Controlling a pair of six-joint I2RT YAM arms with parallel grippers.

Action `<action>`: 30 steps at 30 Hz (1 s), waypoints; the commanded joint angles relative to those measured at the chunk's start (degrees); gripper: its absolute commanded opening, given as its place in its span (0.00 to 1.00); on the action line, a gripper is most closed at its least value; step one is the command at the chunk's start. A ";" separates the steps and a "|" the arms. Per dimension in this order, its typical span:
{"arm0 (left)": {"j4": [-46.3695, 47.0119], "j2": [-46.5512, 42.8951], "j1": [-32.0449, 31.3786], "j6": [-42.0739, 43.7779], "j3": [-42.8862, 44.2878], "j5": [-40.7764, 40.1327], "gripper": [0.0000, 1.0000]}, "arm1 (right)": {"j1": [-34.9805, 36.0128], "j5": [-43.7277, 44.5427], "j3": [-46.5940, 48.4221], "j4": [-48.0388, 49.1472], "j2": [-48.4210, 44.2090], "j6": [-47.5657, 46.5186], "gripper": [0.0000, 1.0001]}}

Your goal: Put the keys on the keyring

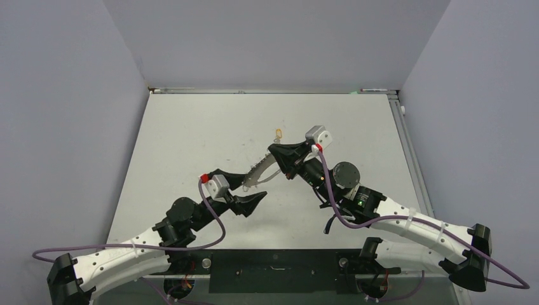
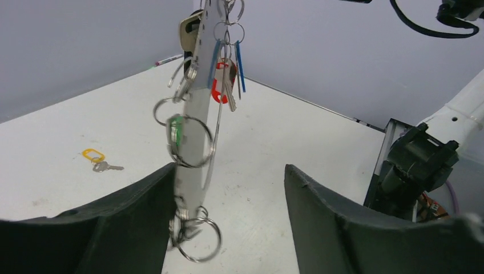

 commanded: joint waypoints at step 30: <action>-6.32 -5.59 -4.21 4.24 5.87 -4.42 0.00 | 0.34 2.54 3.31 -9.77 -5.36 -3.06 0.46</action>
